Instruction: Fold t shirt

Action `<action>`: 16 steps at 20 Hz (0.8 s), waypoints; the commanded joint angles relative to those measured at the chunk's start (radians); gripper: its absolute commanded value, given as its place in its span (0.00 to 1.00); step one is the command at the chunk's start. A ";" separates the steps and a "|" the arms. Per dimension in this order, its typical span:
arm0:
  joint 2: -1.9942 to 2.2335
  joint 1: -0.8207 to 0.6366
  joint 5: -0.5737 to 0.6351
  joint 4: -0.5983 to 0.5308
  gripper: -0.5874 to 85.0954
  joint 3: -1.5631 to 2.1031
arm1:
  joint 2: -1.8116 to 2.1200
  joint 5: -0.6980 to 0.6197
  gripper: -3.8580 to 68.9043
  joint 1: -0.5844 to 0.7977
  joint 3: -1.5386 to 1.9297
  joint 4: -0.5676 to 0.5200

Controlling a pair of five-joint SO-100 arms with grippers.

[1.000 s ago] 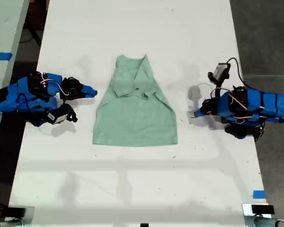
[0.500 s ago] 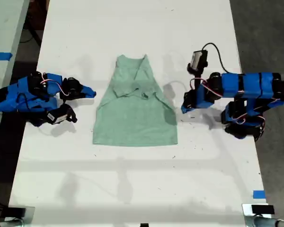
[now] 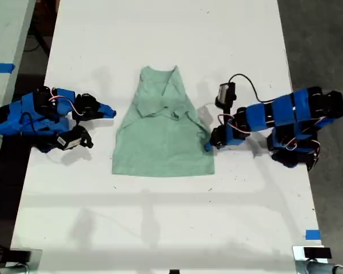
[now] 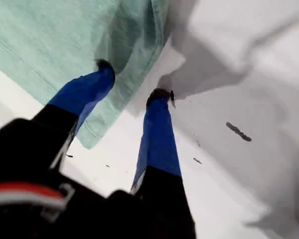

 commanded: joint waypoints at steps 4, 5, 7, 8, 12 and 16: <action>-0.002 0.006 0.003 0.002 0.00 0.041 | -0.091 -0.021 0.06 -0.002 -0.028 -0.089; -0.002 0.006 0.003 0.002 0.00 0.041 | -0.086 -0.020 0.06 0.000 -0.035 -0.067; -0.002 0.006 0.003 0.002 0.00 0.041 | -0.043 -0.005 0.06 0.002 -0.040 -0.008; -0.002 0.006 0.003 0.002 0.00 0.041 | -0.008 0.009 0.06 0.005 -0.040 0.037; -0.002 0.006 0.003 0.002 0.00 0.041 | 0.160 -0.003 0.06 0.015 -0.064 0.121; -0.002 0.005 0.003 0.002 0.00 0.041 | 0.087 -0.055 0.06 -0.032 -0.305 0.121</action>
